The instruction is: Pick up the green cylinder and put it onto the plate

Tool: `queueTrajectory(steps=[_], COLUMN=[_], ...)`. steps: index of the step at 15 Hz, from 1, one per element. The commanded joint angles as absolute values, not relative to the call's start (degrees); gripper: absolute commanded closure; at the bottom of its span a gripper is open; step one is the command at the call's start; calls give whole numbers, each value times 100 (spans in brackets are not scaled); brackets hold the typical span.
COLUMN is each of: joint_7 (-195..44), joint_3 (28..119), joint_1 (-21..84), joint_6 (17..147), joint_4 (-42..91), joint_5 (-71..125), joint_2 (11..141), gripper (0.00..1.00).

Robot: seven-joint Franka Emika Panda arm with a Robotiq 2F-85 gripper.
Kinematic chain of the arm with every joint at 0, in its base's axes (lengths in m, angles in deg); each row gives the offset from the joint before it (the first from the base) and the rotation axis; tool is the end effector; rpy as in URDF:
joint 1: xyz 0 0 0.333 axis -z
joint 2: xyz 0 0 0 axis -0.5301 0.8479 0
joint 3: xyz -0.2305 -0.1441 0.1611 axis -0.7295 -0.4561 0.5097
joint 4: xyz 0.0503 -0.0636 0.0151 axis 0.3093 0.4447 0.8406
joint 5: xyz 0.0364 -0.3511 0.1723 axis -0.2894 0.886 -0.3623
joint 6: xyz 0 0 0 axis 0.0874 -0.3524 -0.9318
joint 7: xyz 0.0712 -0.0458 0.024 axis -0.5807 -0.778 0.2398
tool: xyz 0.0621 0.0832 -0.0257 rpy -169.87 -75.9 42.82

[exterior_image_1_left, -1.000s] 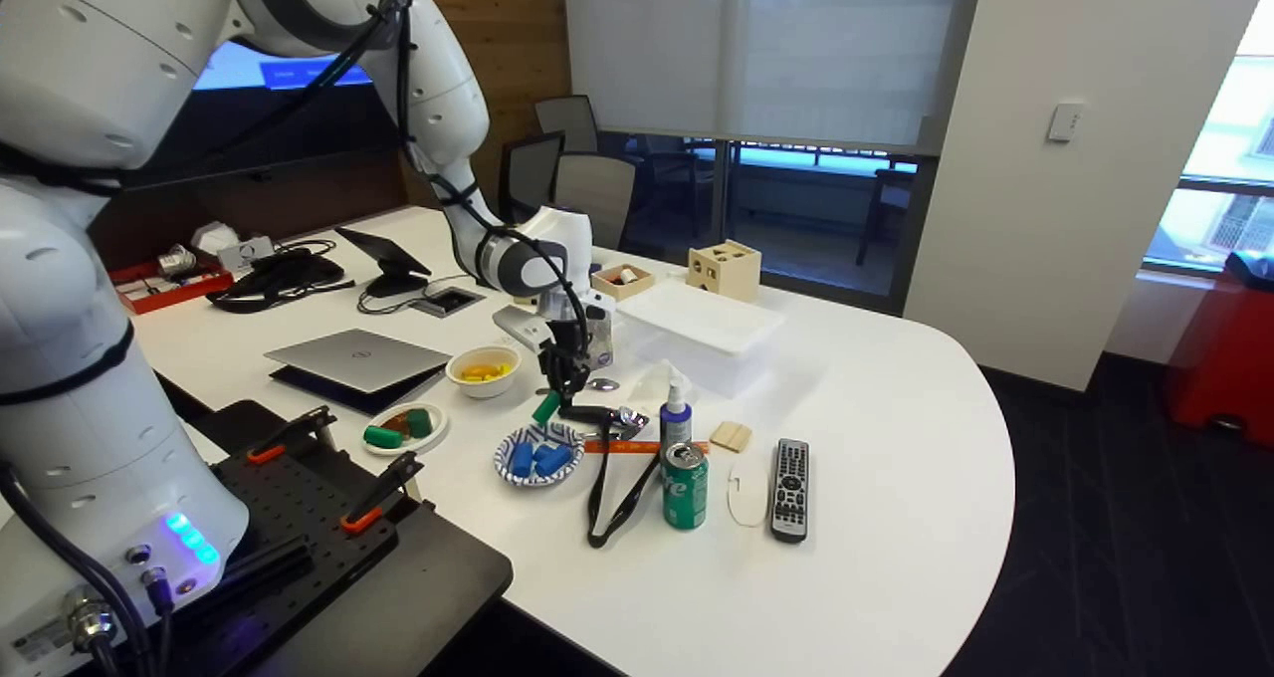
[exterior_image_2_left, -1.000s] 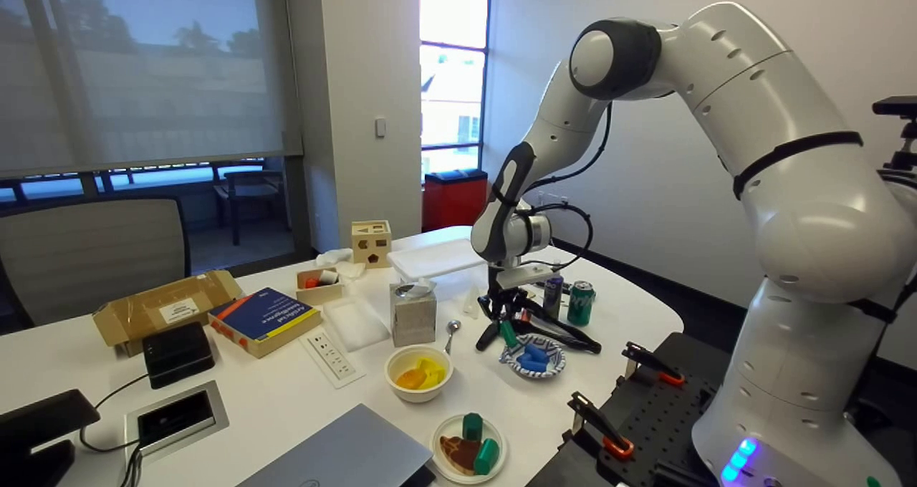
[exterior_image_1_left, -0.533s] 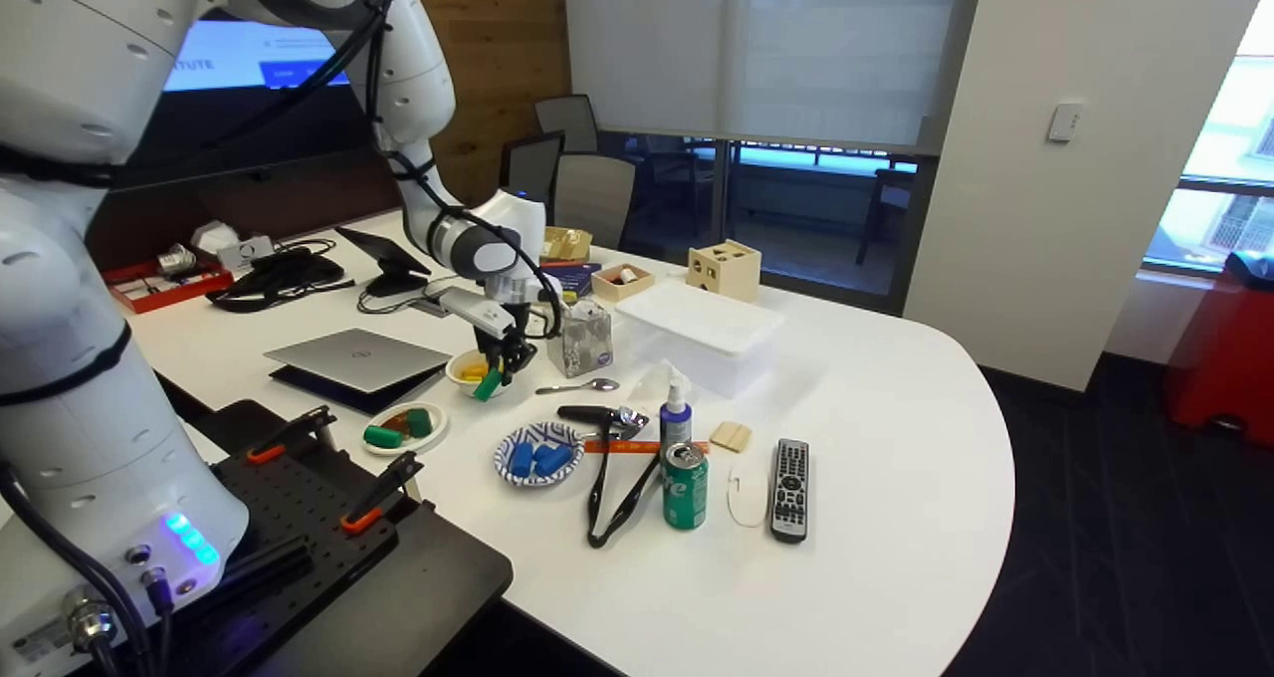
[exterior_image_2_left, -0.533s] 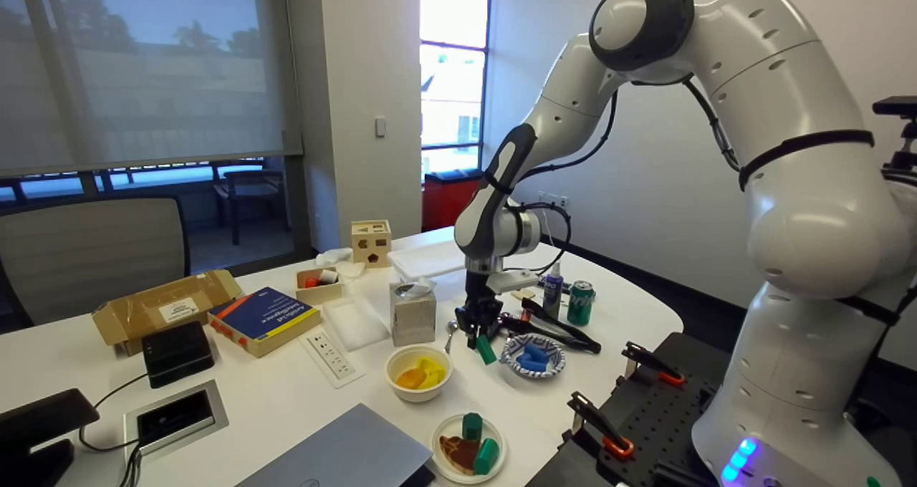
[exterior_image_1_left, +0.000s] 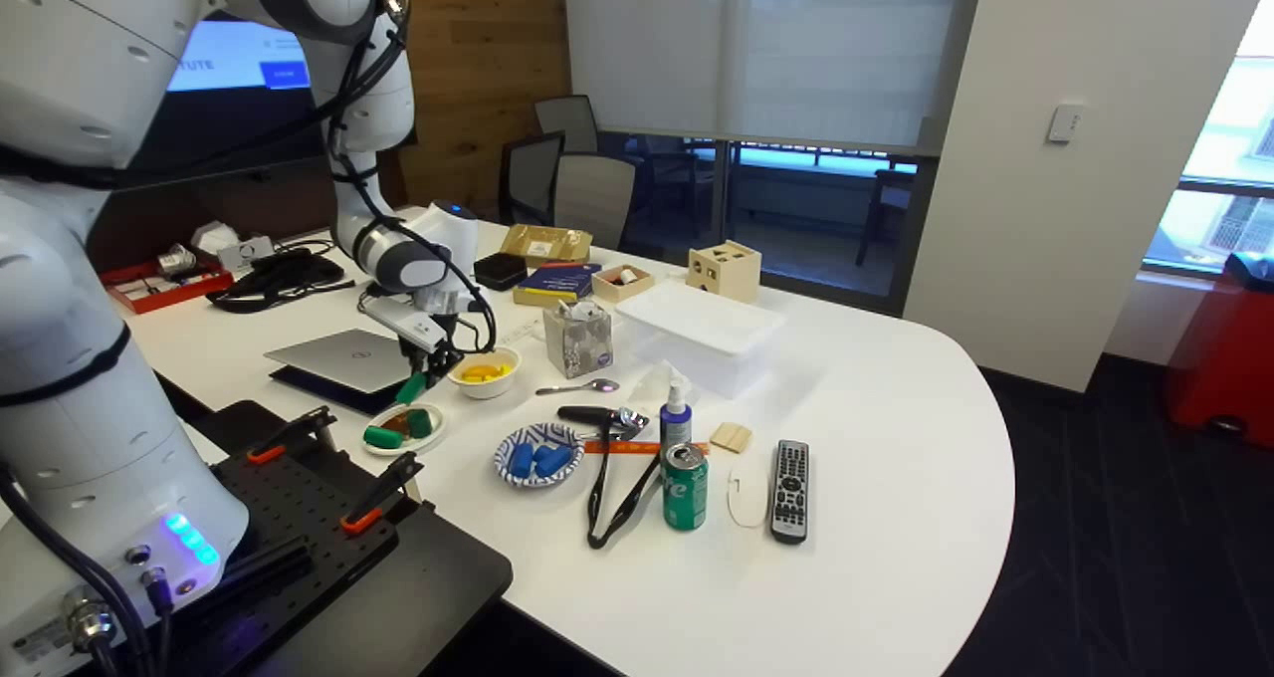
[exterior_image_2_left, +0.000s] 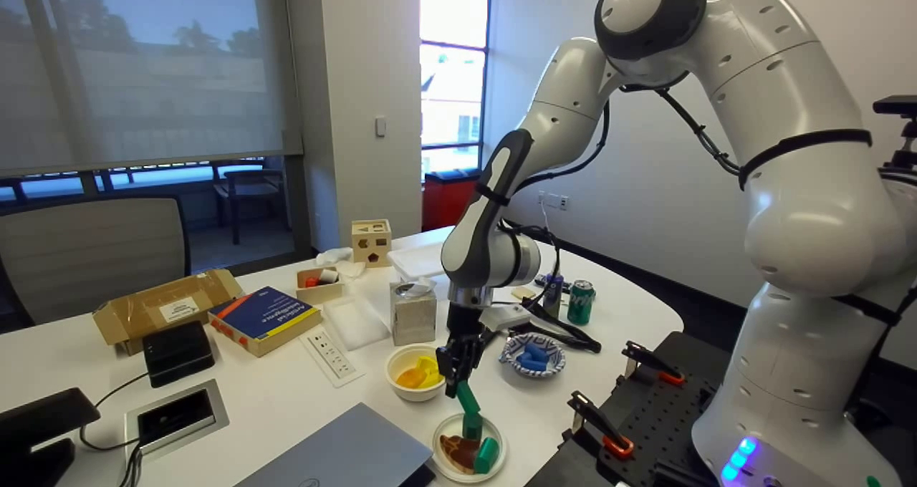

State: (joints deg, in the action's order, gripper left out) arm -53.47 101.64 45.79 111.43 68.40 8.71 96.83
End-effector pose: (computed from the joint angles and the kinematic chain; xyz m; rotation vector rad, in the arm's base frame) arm 0.4533 0.0982 0.0648 -2.8079 -0.2239 0.1776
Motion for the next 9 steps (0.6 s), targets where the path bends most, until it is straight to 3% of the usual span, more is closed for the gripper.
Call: queueTrajectory(steps=[1, 9], joint_7=[-5207, -5633], joint_3=[10679, 10469], joint_1=[4937, 4784], joint_6=[11351, 12048], joint_4=[7002, 6860], joint_5=[732, 974], joint_2=[9848, 10401], gripper=[92, 92])
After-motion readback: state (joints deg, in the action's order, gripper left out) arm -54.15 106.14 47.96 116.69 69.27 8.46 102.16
